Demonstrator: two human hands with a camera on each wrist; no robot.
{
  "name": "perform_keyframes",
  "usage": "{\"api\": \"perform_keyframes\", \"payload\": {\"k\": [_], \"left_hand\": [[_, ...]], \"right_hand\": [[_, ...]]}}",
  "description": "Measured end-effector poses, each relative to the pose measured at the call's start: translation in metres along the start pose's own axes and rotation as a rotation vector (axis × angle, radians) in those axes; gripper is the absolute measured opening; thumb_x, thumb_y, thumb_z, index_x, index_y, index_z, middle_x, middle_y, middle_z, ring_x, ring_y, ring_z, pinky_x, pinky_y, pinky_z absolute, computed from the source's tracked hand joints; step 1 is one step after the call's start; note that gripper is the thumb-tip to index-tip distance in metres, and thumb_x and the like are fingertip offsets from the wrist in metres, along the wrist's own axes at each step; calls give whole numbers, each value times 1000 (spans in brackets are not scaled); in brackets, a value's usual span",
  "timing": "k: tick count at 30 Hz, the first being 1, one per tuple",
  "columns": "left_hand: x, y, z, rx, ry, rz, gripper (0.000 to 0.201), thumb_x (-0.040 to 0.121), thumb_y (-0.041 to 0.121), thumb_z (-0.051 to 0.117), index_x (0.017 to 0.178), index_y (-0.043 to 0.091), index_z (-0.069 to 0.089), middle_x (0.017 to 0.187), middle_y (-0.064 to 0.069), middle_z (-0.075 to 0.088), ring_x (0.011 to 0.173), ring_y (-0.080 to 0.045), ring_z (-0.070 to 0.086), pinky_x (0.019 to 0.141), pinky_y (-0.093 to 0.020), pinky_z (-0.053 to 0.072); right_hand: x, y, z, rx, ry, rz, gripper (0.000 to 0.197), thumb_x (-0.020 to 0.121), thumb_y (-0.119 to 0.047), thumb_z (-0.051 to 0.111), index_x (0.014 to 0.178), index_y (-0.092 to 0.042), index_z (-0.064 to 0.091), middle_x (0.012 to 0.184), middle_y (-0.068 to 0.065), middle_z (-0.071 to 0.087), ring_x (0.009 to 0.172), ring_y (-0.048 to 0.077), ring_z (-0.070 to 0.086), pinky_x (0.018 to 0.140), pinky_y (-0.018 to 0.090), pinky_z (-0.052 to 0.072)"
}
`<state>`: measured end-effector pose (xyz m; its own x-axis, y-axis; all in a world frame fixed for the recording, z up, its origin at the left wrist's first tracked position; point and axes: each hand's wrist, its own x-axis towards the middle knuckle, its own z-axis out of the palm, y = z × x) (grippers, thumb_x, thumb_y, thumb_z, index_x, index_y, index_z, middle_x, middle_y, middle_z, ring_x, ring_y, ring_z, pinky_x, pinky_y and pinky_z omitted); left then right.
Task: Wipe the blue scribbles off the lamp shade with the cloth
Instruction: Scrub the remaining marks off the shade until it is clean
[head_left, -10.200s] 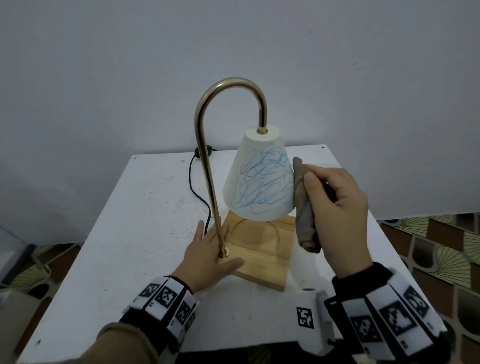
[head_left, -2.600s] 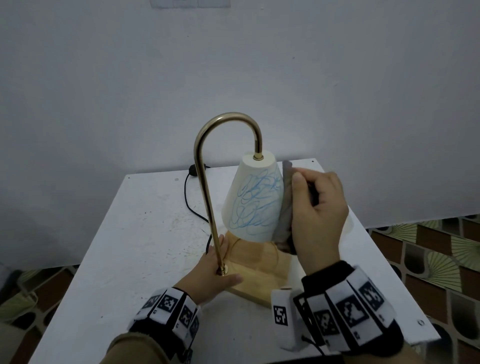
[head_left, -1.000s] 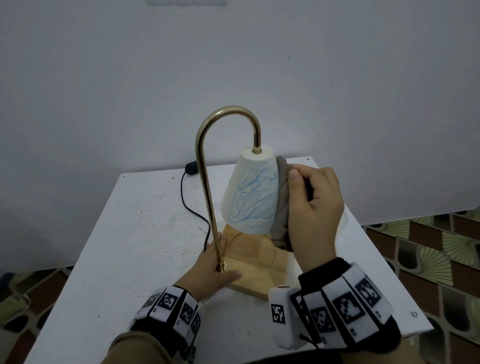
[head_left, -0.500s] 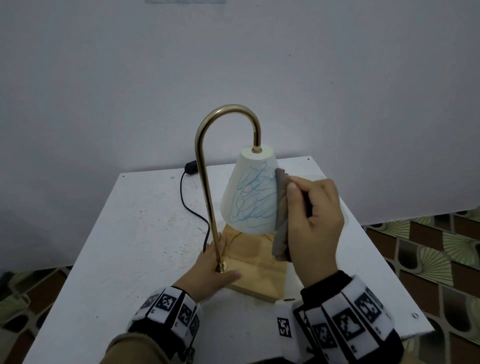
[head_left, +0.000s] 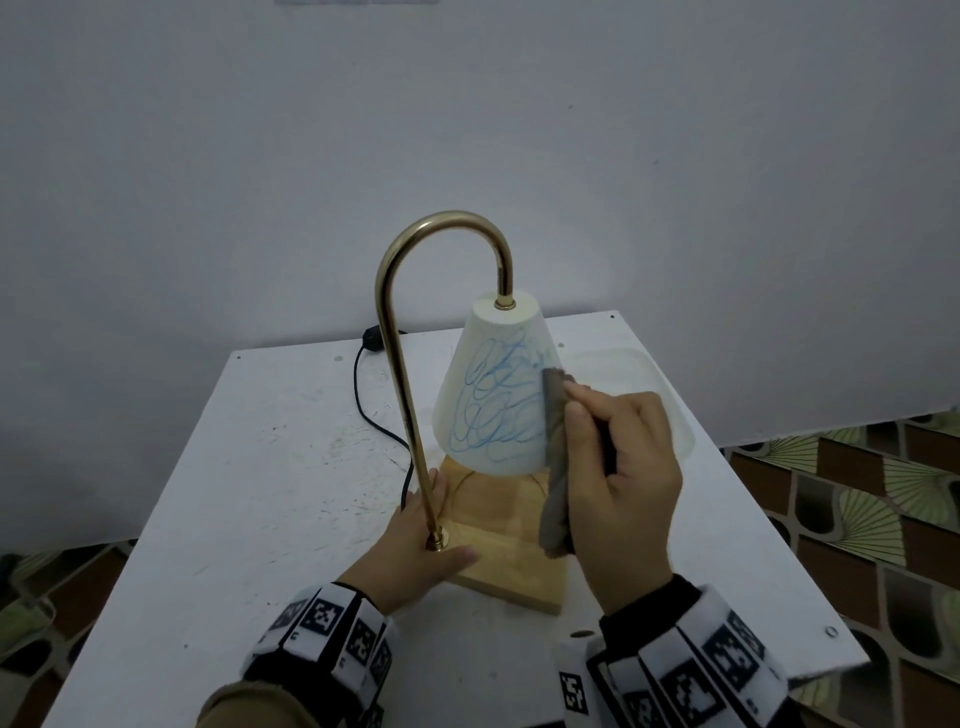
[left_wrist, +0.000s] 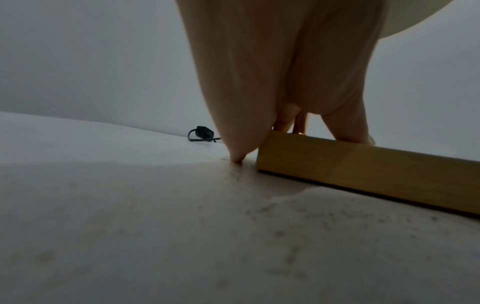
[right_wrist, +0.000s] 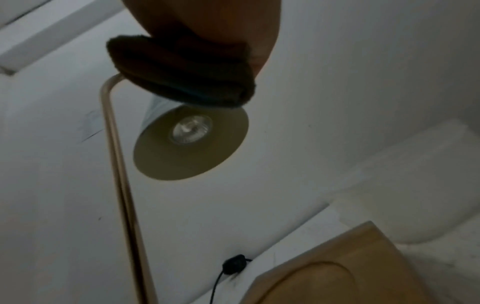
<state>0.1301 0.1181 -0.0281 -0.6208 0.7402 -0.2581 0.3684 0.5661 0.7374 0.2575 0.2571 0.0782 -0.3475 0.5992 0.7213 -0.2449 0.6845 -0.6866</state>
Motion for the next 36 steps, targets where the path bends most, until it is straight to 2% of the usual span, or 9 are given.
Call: {"api": "perform_keyframes", "payload": {"k": [6, 8, 11, 15, 21, 23, 26, 31, 36], "left_hand": [[1, -2, 0, -8, -7, 3, 101, 81, 49, 65, 150, 24, -4, 151, 20, -7, 142, -4, -5, 120, -36, 6], [2, -3, -2, -11, -10, -1, 105, 73, 58, 66, 151, 27, 1, 150, 23, -4, 143, -4, -2, 120, -39, 11], [8, -20, 1, -77, -3, 3, 102, 66, 69, 68, 148, 37, 16, 155, 15, 15, 144, -7, 15, 116, -45, 25], [4, -9, 0, -47, 14, 7, 118, 57, 68, 67, 150, 30, 6, 155, 19, 1, 144, -4, 3, 119, -41, 16], [-1, 1, -1, 17, -12, 1, 100, 82, 46, 65, 150, 24, -5, 152, 17, -7, 143, -5, -8, 120, -33, 5], [-1, 1, -2, 12, -32, 16, 102, 79, 52, 64, 150, 25, -5, 152, 18, -9, 144, -6, -7, 120, -36, 7], [0, 2, -3, 4, -12, 31, 114, 63, 68, 59, 150, 29, -2, 155, 19, -9, 144, -6, -2, 120, -41, 13], [9, -19, 0, -23, -31, 8, 102, 67, 73, 61, 146, 46, 2, 156, 19, 9, 144, -7, 9, 116, -36, 20], [0, 1, -3, -3, -16, -2, 111, 69, 61, 63, 150, 26, -3, 153, 18, -6, 143, -5, -3, 120, -36, 10]], "right_hand": [[26, -10, 11, 79, 77, 85, 12, 89, -4, 55, 92, -4, 66, 86, -1, 53, 84, -5, 51, 77, 5, 37], [22, -19, 17, 99, 93, 38, 13, 88, -2, 56, 95, 0, 67, 87, 2, 53, 86, -6, 50, 79, 6, 37], [4, -22, 19, 67, 66, -62, 15, 88, -1, 57, 98, 5, 66, 84, 9, 53, 84, -6, 46, 79, 4, 38], [-23, -8, 12, -82, -1, -203, 19, 86, -3, 55, 94, 8, 67, 82, 14, 57, 84, 6, 48, 84, 7, 40], [-17, 16, 1, -23, 97, 100, 13, 90, -8, 53, 94, -3, 64, 86, 8, 54, 87, -8, 48, 80, 5, 36], [2, 17, 1, 14, 98, 154, 10, 90, -5, 54, 92, -9, 62, 87, 7, 55, 86, -8, 49, 77, 4, 36], [22, 3, 7, 64, 93, 92, 9, 89, -4, 54, 92, -5, 63, 87, 7, 55, 85, -6, 49, 77, 6, 36], [0, -19, 16, 77, 91, 0, 14, 89, -5, 53, 94, 2, 64, 84, 11, 55, 86, -5, 47, 78, 5, 37], [-19, -5, 8, 16, 92, 17, 15, 89, -7, 53, 93, 2, 65, 83, 11, 56, 87, -4, 49, 80, 6, 38]]}}
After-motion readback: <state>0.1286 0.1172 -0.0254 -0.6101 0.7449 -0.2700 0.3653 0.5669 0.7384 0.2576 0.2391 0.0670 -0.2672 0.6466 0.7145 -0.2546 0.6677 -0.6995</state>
